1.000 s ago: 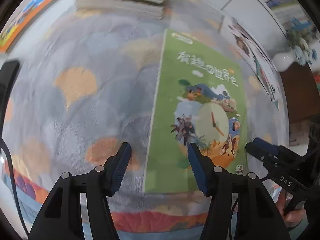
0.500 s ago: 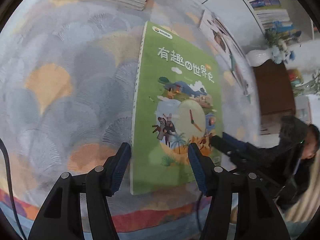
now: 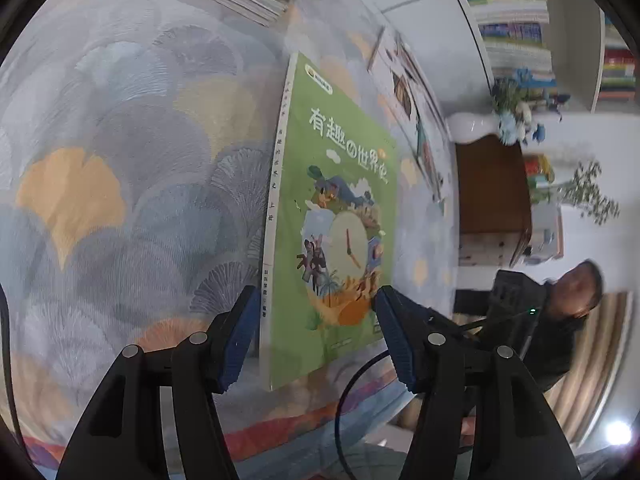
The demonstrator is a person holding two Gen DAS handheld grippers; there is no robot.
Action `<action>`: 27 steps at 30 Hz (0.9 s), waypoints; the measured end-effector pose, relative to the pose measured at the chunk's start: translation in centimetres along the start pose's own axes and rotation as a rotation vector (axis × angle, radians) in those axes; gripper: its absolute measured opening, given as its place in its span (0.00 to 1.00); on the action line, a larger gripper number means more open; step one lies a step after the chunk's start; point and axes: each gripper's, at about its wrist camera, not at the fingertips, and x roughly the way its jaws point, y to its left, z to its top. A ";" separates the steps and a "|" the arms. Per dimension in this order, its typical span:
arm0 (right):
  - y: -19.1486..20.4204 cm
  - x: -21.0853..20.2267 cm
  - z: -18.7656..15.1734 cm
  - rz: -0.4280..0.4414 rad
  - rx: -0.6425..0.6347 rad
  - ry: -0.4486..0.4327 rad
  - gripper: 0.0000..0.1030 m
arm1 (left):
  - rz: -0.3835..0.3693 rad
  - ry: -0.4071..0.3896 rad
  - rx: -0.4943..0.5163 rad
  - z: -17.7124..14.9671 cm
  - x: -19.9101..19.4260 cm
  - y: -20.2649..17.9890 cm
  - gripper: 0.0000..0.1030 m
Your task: Organize books
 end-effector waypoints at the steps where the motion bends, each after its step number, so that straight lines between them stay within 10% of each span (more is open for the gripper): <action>1: 0.2 0.0 -0.2 -0.006 -0.006 -0.005 0.41 | -0.004 0.006 0.005 0.1 0.1 0.1 0.55; 8: 0.2 0.1 -0.5 -0.011 0.040 -0.012 0.42 | -0.174 -0.035 -0.041 1.8 -1.4 0.9 0.51; 16: -1.2 -0.4 -0.3 0.032 0.073 -0.008 0.42 | -0.164 0.017 -0.059 2.8 -0.2 1.3 0.51; 21: -1.6 -0.3 0.1 0.062 0.098 -0.012 0.43 | -0.035 0.042 0.037 2.9 1.1 0.1 0.51; 24: -2.1 -0.4 -0.1 0.086 0.119 -0.018 0.43 | -0.268 0.062 -0.051 3.1 1.0 0.0 0.51; 27: -3.3 -0.5 -0.2 0.164 0.191 -0.014 0.43 | -0.212 0.050 -0.037 3.4 1.9 -0.9 0.41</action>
